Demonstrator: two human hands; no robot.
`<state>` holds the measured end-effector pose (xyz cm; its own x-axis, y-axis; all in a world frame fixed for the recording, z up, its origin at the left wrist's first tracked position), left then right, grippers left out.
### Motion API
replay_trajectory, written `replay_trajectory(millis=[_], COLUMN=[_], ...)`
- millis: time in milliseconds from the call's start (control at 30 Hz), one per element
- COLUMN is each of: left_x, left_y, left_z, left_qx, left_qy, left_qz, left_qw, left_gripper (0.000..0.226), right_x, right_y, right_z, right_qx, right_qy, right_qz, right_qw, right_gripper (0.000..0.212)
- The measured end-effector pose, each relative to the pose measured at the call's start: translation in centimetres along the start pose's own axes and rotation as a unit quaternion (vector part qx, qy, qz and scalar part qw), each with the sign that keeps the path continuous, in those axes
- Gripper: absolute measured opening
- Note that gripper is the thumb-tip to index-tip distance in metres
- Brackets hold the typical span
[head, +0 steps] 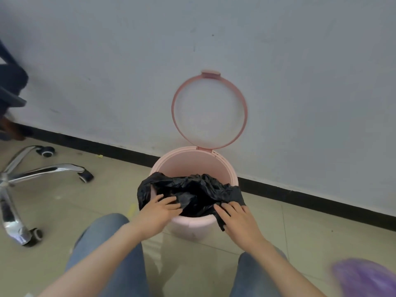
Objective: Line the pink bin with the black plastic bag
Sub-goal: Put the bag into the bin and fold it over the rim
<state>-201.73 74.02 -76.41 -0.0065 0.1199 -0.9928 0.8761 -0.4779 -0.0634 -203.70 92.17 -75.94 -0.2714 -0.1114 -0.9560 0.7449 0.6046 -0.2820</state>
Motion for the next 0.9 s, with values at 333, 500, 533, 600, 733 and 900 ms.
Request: replay_trajectory(millis=[333,500,533,600,733,900], left_x=[-8.9,-9.1,-8.8,-8.5,-7.8,-7.1], left_y=[1.9,3.3,3.5,3.9,5.1,3.1], left_z=[6.1,8.8,9.1,10.0,11.6,5.7], left_qx=[-0.049,-0.193,-0.2,-0.224,-0.228,-0.087], left_qy=[0.101,0.177,0.175,0.165,0.059,-0.114], left_qz=[-0.203,-0.191,-0.174,-0.152,-0.116,-0.151], left_qw=[0.973,0.946,0.948,0.949,0.965,0.978], left_gripper=[0.045,0.03,0.03,0.031,0.044,0.061], right_x=[-1.7,-3.1,-2.5,-0.9,0.0,-0.1], right_y=[-1.6,-2.1,-2.1,-1.8,-1.9,-2.0], right_z=[-5.6,-0.6,0.2,1.0,0.3,1.4], right_qx=[0.126,0.004,-0.022,-0.034,-0.006,-0.054], right_qy=[-0.023,-0.008,-0.007,-0.004,-0.039,-0.01], right_qz=[0.014,-0.053,-0.041,0.025,0.052,0.03], right_qw=[0.992,0.999,0.999,0.999,0.998,0.998], right_gripper=[0.026,0.03,0.036,0.052,0.048,0.044])
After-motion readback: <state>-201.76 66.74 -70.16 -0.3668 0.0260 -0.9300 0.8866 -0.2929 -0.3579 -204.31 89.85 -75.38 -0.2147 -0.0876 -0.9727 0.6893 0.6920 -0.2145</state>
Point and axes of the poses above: each hand's wrist, its own y-axis away from the middle knuckle, its own x-axis out of the palm, z = x × y, the point moved 7 cm from there along -y, towards the middle knuckle, and after that the axes turned 11 degrees about -z, right-handed, at the moved point
